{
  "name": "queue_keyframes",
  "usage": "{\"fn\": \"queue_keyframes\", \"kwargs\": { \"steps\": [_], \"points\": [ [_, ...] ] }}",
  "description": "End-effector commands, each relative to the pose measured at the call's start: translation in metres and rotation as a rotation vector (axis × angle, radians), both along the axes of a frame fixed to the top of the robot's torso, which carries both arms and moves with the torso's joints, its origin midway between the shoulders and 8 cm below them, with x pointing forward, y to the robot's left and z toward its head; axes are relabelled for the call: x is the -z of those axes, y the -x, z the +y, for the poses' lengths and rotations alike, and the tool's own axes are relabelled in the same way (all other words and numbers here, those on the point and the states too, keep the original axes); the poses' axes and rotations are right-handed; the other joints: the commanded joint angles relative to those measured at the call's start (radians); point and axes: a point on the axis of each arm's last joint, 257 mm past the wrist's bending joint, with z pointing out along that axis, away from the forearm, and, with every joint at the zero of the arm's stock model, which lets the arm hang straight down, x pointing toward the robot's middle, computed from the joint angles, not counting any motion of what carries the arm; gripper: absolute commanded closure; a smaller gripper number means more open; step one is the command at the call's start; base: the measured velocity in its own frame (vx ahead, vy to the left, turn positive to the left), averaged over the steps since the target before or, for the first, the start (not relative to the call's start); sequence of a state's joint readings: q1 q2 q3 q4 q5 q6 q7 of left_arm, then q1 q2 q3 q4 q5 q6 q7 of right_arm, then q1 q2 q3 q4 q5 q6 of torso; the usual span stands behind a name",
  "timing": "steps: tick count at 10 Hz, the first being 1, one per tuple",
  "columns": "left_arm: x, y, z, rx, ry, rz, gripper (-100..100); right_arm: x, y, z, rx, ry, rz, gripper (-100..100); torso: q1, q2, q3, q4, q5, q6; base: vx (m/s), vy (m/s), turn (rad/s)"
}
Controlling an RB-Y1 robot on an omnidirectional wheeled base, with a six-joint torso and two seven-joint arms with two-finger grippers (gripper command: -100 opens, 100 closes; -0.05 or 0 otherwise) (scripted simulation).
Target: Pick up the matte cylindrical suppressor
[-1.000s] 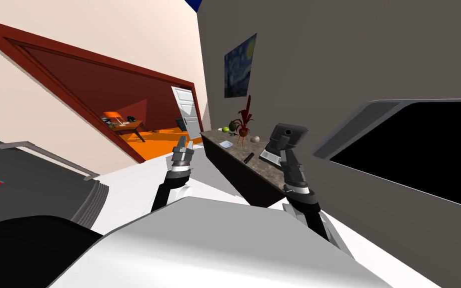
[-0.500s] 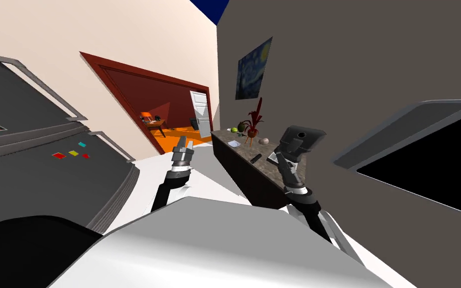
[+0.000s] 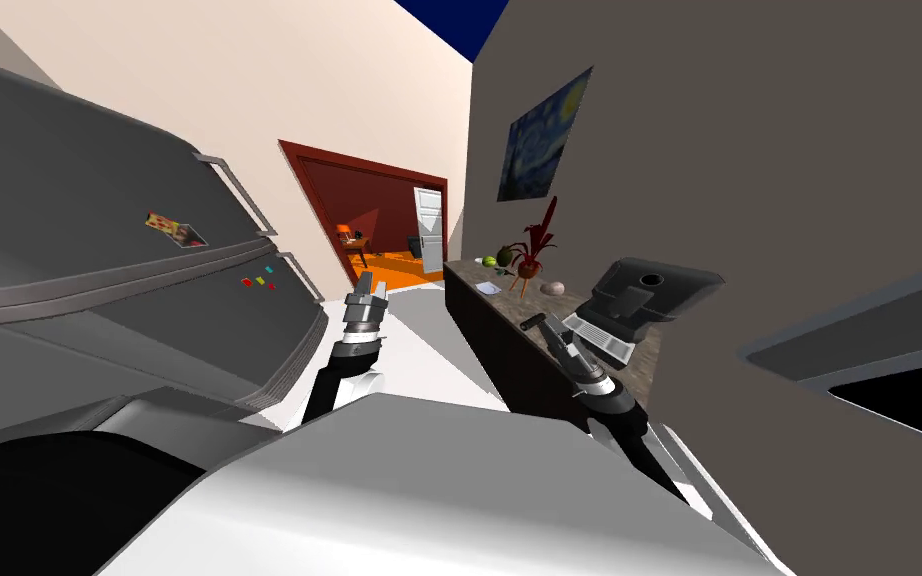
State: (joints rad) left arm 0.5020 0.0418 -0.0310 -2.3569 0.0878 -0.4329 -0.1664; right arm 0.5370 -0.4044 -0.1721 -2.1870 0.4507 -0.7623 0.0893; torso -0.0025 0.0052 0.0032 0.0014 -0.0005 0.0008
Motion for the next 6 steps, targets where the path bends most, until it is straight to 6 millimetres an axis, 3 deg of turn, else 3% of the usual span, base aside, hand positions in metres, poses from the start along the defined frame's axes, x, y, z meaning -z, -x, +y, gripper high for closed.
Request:
{"fn": "queue_keyframes", "kwargs": {
  "steps": [1, 4, 5, 6],
  "points": [
    [0.0, 0.0, 0.0, 0.0, 0.0, 0.0, 0, 0.018, 0.0, 0.0, -0.004, 0.094, 0.026, -100, 0.0, 0.0, 0.0, 0.0, 0.0, 0.0, -0.063, 0.036, 0.314],
    [0.0, 0.0, 0.0, 0.0, 0.0, 0.0, 0, 0.04, 0.0, -0.001, -0.005, 0.199, 0.054, -100, 0.0, -0.002, -0.001, 0.0, 0.0, -0.001, -0.048, 0.027, 0.273],
    [0.0, 0.0, 0.0, 0.0, 0.0, 0.0, 0, 0.058, 0.001, -0.006, -0.01, 0.277, 0.082, -100, -0.001, -0.002, -0.001, 0.0, 0.0, 0.001, -0.036, 0.046, 0.353],
    [0.0, 0.0, 0.0, 0.0, 0.0, 0.0, 0, 0.061, 0.001, -0.005, -0.009, 0.291, 0.083, -100, 0.0, -0.003, -0.002, -0.001, 0.0, -0.001, -0.025, 0.031, 0.169]
  ]
}}
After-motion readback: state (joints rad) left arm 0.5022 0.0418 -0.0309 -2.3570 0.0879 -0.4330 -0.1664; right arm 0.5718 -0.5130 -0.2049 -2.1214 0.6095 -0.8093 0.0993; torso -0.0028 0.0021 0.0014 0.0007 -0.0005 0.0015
